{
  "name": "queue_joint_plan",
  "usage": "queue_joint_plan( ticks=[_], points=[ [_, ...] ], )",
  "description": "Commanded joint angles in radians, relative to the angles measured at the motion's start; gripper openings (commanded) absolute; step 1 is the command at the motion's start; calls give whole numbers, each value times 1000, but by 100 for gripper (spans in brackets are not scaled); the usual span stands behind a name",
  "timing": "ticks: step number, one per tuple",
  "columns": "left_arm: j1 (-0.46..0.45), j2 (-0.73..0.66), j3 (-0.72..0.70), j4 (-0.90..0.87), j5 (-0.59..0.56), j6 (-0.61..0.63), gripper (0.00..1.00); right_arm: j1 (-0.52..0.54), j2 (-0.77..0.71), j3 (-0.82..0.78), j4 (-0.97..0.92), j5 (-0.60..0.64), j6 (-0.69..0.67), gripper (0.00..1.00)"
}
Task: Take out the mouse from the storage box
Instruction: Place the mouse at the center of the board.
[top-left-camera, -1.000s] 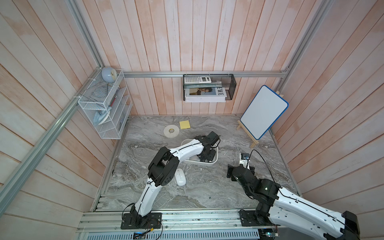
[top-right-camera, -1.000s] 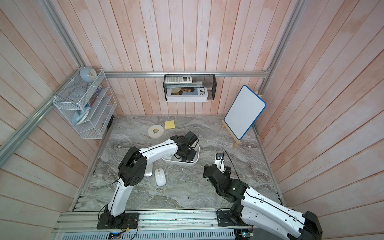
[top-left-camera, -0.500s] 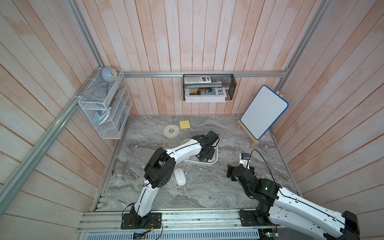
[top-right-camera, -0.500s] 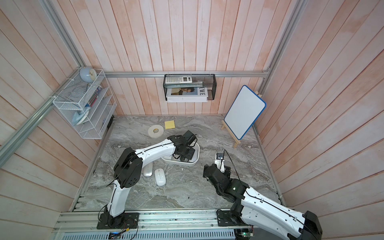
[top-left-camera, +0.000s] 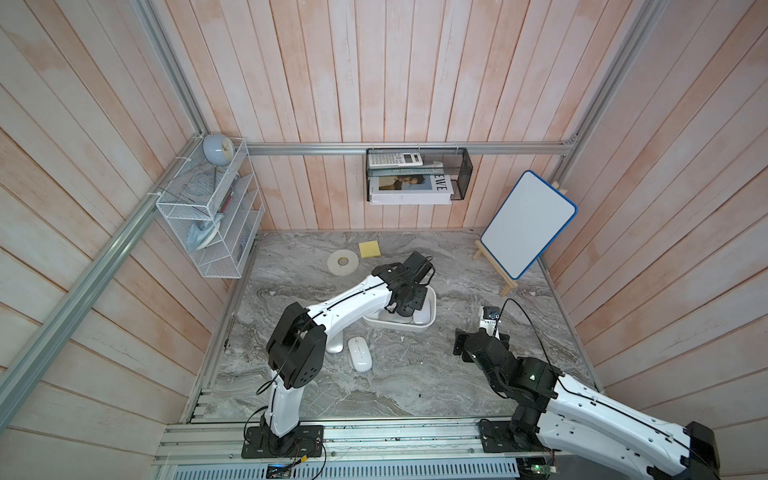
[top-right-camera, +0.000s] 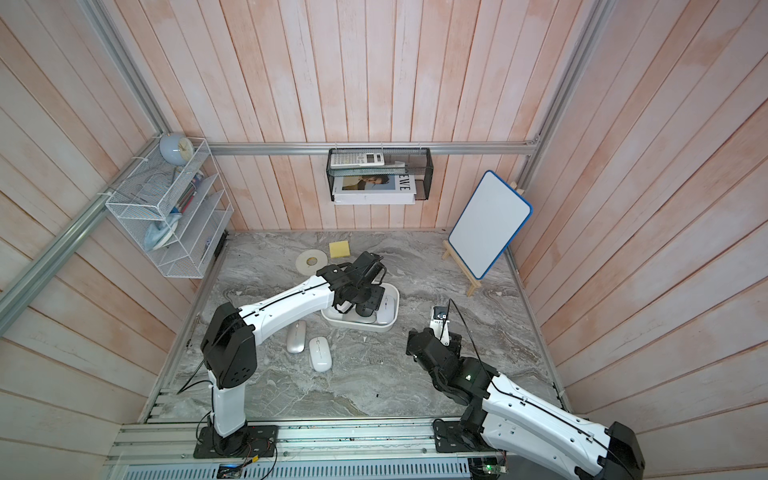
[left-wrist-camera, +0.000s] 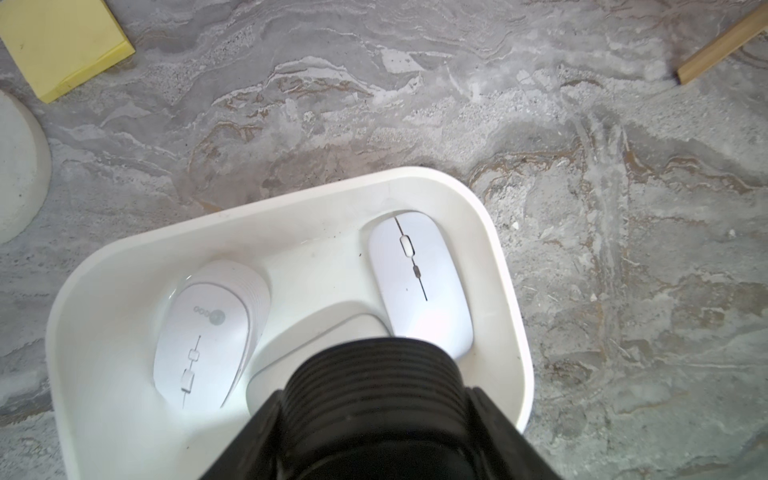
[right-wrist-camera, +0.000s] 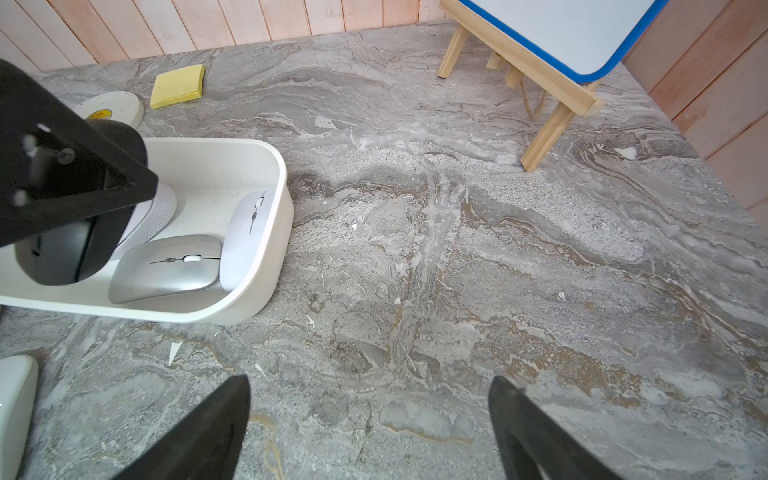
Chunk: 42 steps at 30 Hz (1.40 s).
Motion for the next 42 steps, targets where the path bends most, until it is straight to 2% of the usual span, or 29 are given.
queue_joint_plan(
  ticks=[1, 9, 18, 27, 42],
  points=[
    [-9, -60, -61, 3, 19, -22, 59, -5, -10, 28, -22, -3, 13, 93],
    [-63, -221, -265, 18, 0, -80, 58, -6, -18, 28, -30, -3, 21, 93],
    [-129, -384, -544, 97, 9, -290, 57, -5, -34, -9, -14, -23, 50, 94],
    [-233, -323, -579, 127, -13, -344, 56, -5, -31, -12, -31, -32, 78, 93],
    [-262, -208, -615, 179, -1, -346, 55, -5, -72, -15, -64, -32, 84, 94]
  ],
)
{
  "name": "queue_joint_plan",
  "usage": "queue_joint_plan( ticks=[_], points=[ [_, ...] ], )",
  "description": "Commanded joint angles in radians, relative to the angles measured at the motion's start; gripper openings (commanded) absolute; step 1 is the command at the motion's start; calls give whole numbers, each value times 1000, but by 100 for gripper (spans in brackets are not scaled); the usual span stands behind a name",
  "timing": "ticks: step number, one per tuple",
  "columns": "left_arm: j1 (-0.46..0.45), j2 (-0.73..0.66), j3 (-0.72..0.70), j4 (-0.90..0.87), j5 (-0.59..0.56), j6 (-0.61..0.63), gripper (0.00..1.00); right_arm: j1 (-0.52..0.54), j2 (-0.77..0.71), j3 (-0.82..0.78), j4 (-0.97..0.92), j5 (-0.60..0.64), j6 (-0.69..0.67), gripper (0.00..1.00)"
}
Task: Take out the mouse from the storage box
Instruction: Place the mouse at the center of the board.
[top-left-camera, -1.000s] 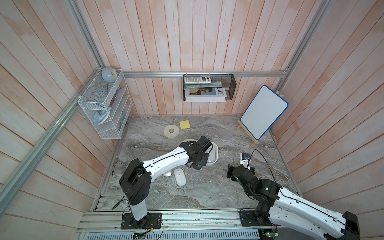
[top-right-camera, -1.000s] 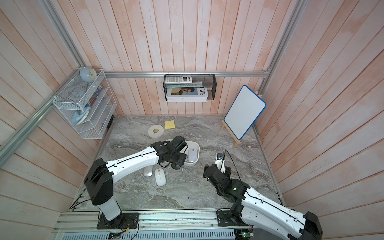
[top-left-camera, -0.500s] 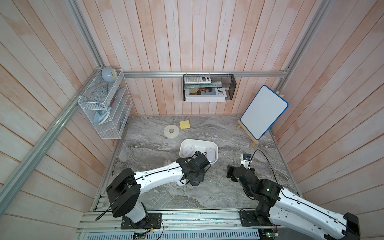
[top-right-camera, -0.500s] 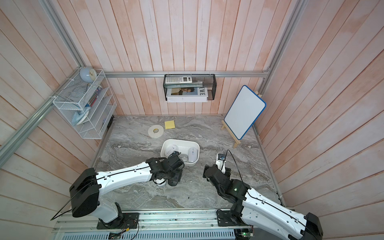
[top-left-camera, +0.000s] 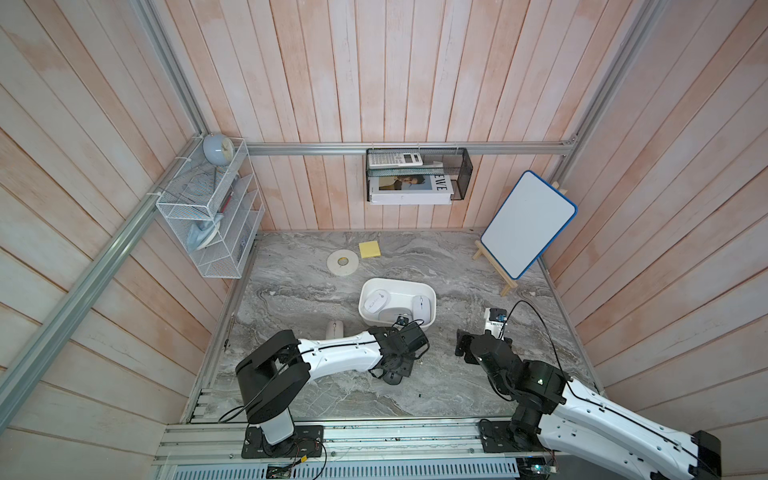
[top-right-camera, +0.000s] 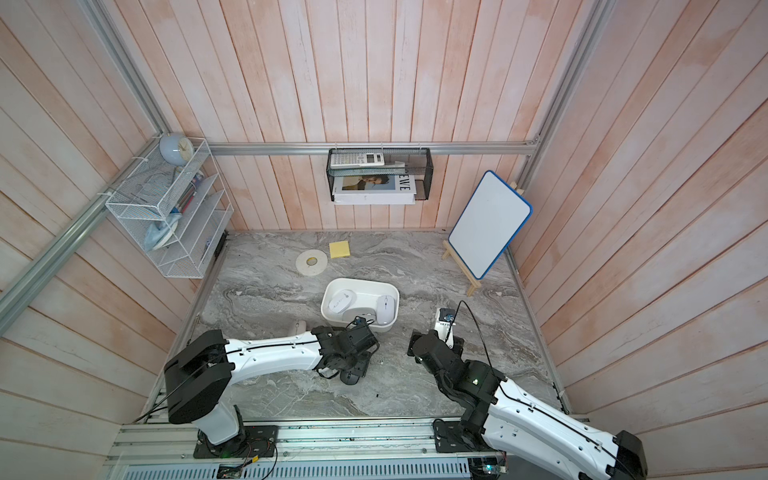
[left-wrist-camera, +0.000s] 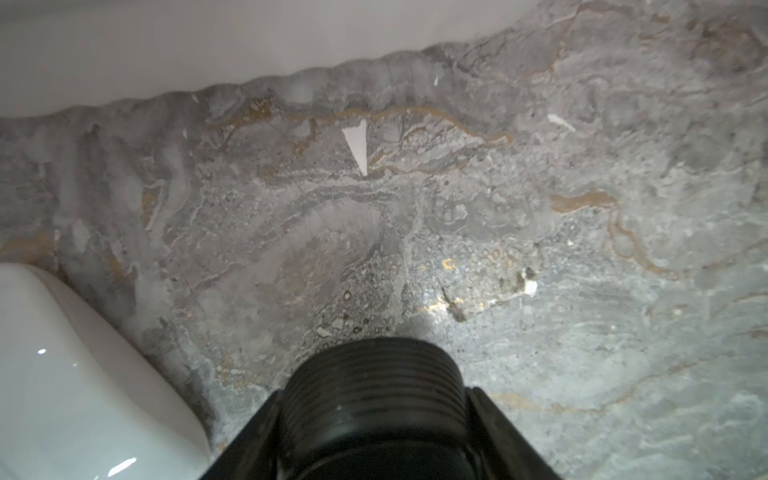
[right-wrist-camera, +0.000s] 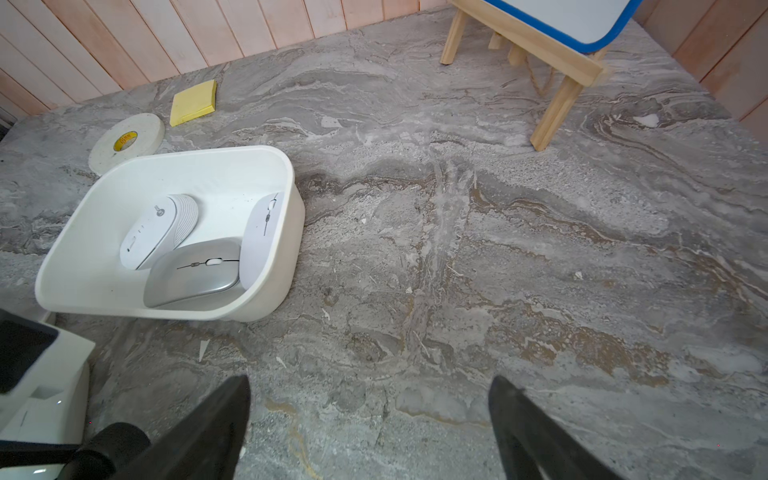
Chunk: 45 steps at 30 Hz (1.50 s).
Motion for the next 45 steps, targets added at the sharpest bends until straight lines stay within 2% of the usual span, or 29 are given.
queue_joint_plan(
  ticks=[1, 10, 19, 22, 25, 33, 36, 39, 45],
  points=[
    [-6, 23, -10, 31, 1, -7, 55, -5, -3, -8, -28, 2, 8, 94],
    [-7, 52, -8, 35, 10, 6, 57, -5, 6, 1, -30, 7, 5, 94],
    [-7, 33, -22, 37, -7, 0, 77, -5, 13, 4, -28, 4, 6, 94],
    [-6, 18, -23, 30, -20, 1, 80, -5, 14, 3, -28, 3, 8, 94],
    [-7, -46, -49, 38, -64, -9, 80, -5, 12, 6, -32, 3, 8, 94],
    [2, -423, -179, 96, -248, 20, 84, -27, 97, 44, -51, -16, 7, 94],
    [70, -540, -220, 65, -287, 34, 86, -40, 150, 75, -43, -39, -6, 95],
    [205, -648, -278, 47, -266, 43, 86, -53, 208, 115, -24, -69, -26, 95],
    [382, -801, -414, 74, -235, 49, 89, -83, 372, 229, -1, -145, -63, 95]
  ],
)
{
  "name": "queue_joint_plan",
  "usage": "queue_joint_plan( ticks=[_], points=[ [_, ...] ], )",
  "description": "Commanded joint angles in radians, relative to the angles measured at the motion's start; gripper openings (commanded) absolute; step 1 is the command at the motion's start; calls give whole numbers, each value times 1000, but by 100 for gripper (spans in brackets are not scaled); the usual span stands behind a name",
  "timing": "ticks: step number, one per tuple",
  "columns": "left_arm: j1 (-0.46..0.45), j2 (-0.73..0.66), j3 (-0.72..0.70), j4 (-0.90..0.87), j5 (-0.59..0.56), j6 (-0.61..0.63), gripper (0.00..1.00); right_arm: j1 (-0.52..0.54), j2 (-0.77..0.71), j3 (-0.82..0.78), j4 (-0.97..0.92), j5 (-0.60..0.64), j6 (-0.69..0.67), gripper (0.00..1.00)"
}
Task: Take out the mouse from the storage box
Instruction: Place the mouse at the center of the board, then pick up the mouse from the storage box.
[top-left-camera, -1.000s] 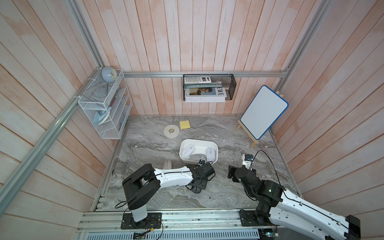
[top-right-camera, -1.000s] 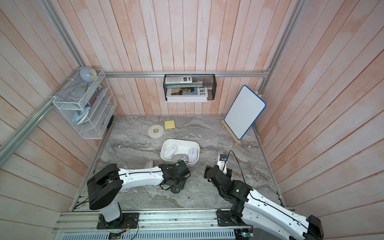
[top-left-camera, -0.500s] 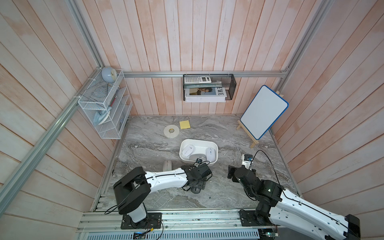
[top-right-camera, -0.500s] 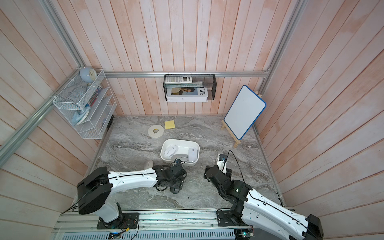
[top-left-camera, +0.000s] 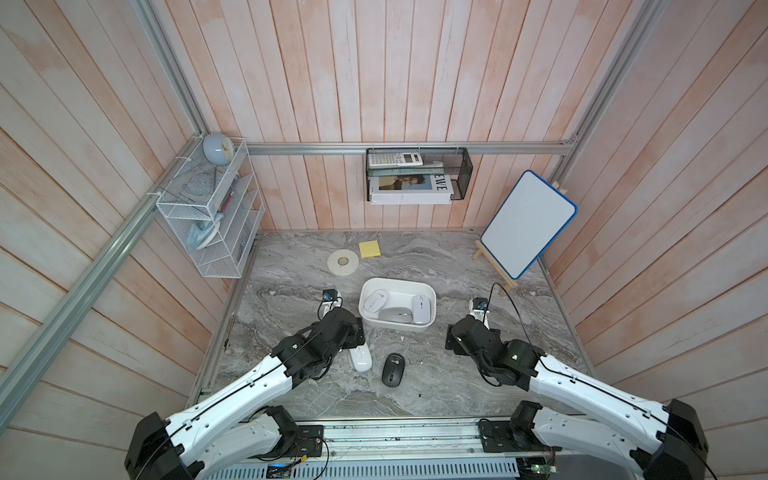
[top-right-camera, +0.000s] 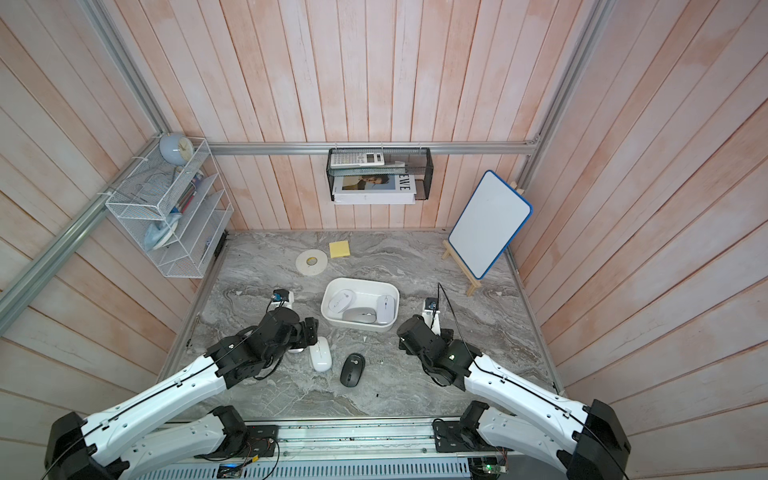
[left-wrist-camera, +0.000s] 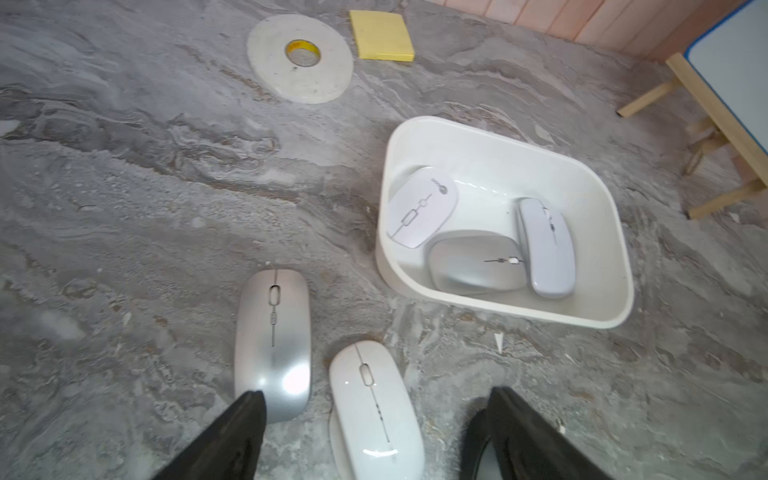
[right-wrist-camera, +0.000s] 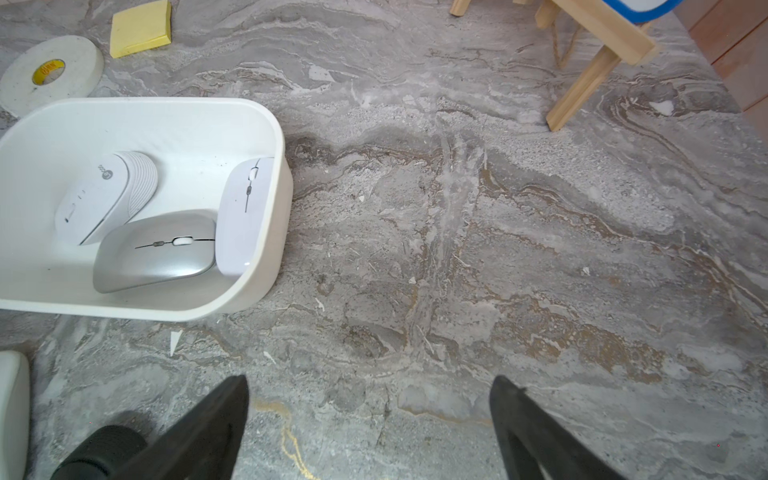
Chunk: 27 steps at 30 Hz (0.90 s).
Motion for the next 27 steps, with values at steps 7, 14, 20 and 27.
queue_joint_plan(
  ticks=[7, 14, 20, 27],
  points=[
    [129, -173, -196, 94, 40, 27, 91, -26, 342, 294, 12, -107, -51, 95],
    [137, -371, -275, 122, 54, 62, 92, -26, 673, 632, -67, -190, -59, 95],
    [136, -628, -351, 117, 64, 91, 100, -25, 899, 862, -103, -246, -46, 95],
    [136, -655, -350, 103, 55, 95, 100, -30, 1143, 1168, -282, -262, 21, 95]
  ],
)
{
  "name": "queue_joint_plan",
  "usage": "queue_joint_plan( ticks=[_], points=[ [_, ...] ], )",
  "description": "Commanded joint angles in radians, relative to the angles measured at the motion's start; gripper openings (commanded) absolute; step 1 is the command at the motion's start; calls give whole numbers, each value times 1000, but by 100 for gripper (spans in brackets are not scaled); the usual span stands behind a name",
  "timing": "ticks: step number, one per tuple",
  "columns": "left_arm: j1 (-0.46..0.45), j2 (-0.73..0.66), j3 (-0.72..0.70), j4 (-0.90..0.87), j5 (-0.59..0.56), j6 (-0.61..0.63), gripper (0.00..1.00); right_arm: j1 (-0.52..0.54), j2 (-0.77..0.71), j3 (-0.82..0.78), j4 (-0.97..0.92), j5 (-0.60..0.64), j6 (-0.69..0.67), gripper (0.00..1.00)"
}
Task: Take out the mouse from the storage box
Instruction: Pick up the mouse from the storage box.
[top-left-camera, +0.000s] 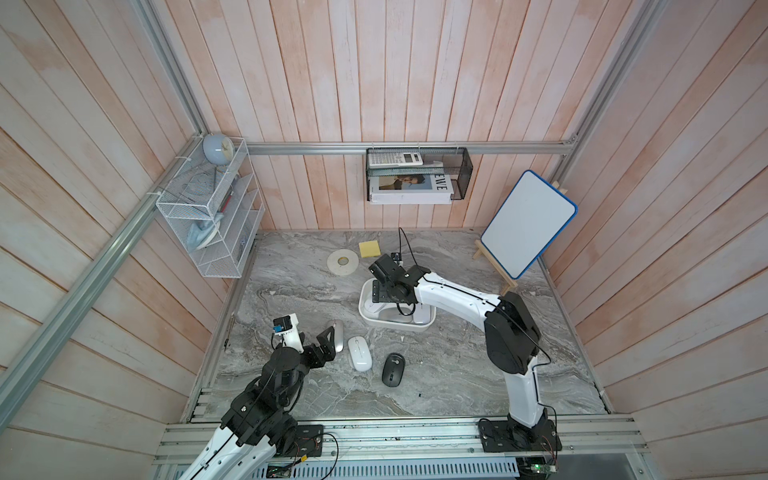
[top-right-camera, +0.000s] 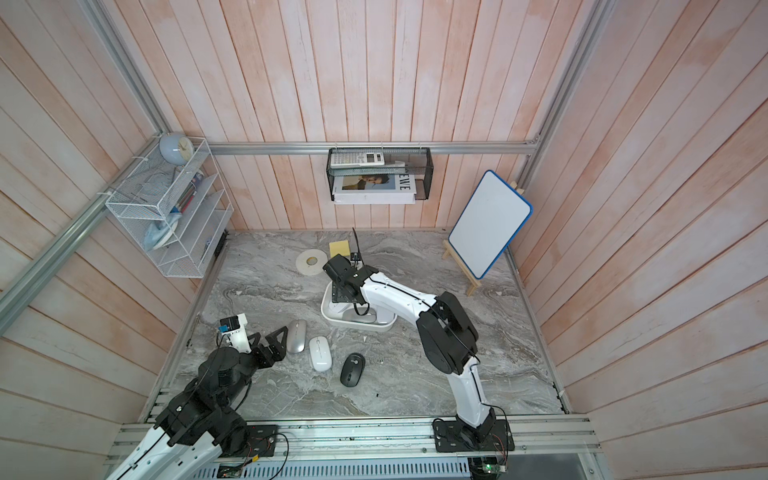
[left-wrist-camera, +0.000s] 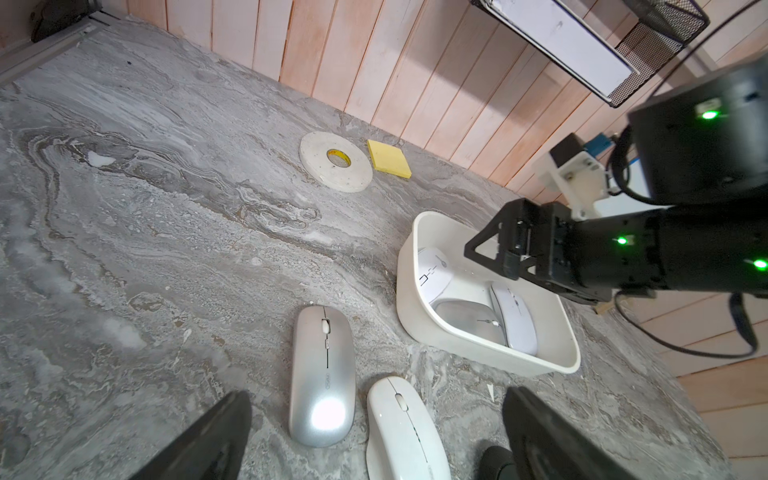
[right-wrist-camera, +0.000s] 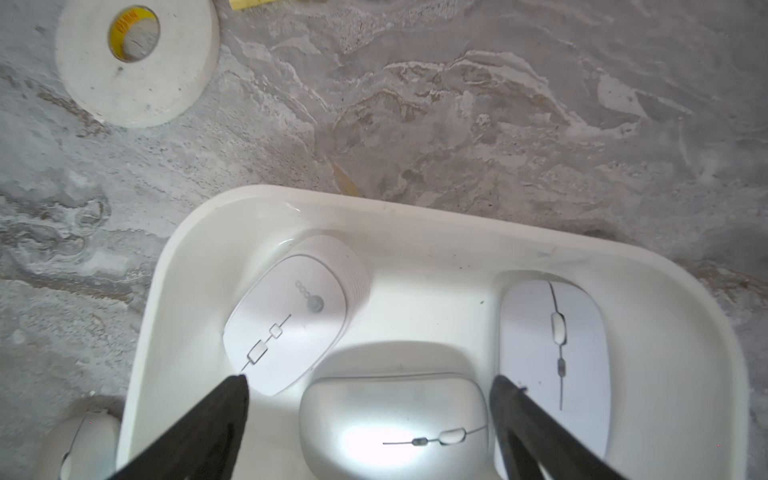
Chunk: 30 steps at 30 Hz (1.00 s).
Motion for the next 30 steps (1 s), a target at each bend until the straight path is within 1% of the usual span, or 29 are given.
queue_joint_plan(
  ticks=[1, 4, 11, 15, 19, 22, 24, 30],
  points=[
    [4, 5, -4, 0, 6, 23, 100, -5, 76, 138, -154, -18, 48, 95],
    [5, 9, -5, 4, 7, 23, 100, -5, 127, 192, -156, -31, 102, 95],
    [4, 12, -4, 6, 6, 23, 100, -2, 180, 195, -107, -52, 233, 95],
    [4, 21, -4, 11, 9, 23, 100, -2, 224, 225, -83, -88, 254, 95],
    [4, 31, 1, 12, 10, 23, 100, -1, 282, 288, -133, -104, 269, 95],
    [4, 31, 0, 12, 10, 23, 100, 2, 288, 275, -133, -96, 279, 95],
    [5, 31, -1, 12, 10, 23, 100, 3, 273, 248, -130, -79, 284, 94],
    [5, 31, 0, 12, 12, 23, 100, 5, 174, 80, -42, -28, 293, 86]
  ],
)
